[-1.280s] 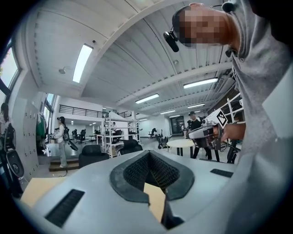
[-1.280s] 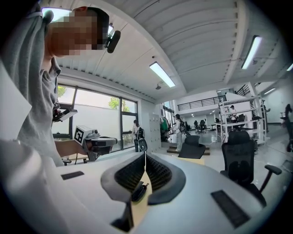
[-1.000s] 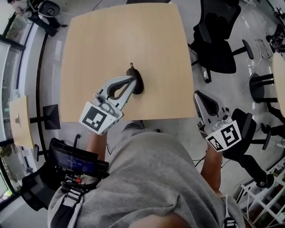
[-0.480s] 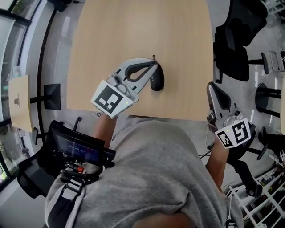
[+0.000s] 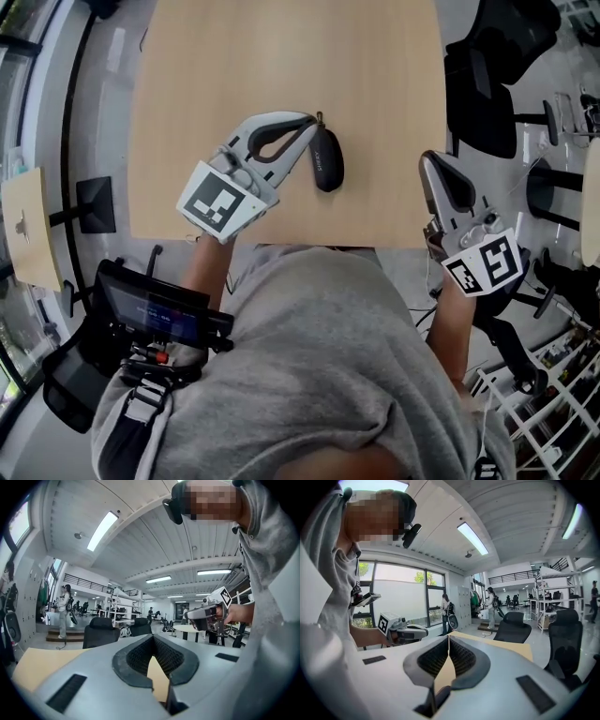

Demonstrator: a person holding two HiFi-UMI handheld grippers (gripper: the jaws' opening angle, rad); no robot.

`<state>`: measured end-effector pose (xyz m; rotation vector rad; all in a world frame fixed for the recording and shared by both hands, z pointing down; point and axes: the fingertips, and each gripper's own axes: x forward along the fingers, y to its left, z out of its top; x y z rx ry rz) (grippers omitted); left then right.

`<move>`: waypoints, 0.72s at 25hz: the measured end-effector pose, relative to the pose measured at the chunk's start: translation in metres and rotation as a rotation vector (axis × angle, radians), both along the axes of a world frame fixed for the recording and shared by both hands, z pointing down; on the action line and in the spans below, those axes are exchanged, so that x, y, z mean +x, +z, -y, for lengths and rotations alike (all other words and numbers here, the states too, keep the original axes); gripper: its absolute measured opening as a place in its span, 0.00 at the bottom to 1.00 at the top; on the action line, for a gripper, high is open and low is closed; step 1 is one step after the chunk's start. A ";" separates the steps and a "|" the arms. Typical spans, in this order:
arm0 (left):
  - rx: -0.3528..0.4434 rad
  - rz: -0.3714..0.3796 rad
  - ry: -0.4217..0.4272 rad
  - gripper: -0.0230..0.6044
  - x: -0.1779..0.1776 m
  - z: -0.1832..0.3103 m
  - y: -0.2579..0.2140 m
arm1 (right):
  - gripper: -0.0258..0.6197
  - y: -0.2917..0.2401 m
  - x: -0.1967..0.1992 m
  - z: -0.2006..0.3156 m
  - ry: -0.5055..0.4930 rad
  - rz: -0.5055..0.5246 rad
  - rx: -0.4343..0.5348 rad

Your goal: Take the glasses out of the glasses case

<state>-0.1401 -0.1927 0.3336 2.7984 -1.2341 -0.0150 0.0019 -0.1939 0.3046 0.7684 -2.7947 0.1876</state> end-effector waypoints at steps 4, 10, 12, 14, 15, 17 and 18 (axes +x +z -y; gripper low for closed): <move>-0.021 -0.016 0.007 0.04 0.004 0.000 0.003 | 0.05 0.005 0.001 -0.002 0.006 -0.013 -0.024; -0.063 -0.008 -0.008 0.04 0.003 0.003 0.015 | 0.05 0.021 -0.008 0.004 -0.015 -0.014 -0.069; -0.081 -0.005 -0.012 0.04 0.006 0.007 0.021 | 0.05 0.027 -0.008 0.010 -0.019 -0.015 -0.085; -0.102 0.001 -0.011 0.04 0.008 0.009 0.028 | 0.05 0.032 -0.010 0.016 -0.024 -0.015 -0.096; -0.114 0.006 -0.011 0.04 0.008 0.009 0.033 | 0.05 0.035 -0.013 0.017 -0.028 -0.015 -0.102; -0.140 0.025 -0.007 0.04 0.009 0.008 0.044 | 0.05 0.045 -0.019 0.018 -0.039 -0.019 -0.121; -0.155 0.042 -0.003 0.04 0.012 0.011 0.054 | 0.05 0.053 -0.019 0.022 -0.045 -0.026 -0.135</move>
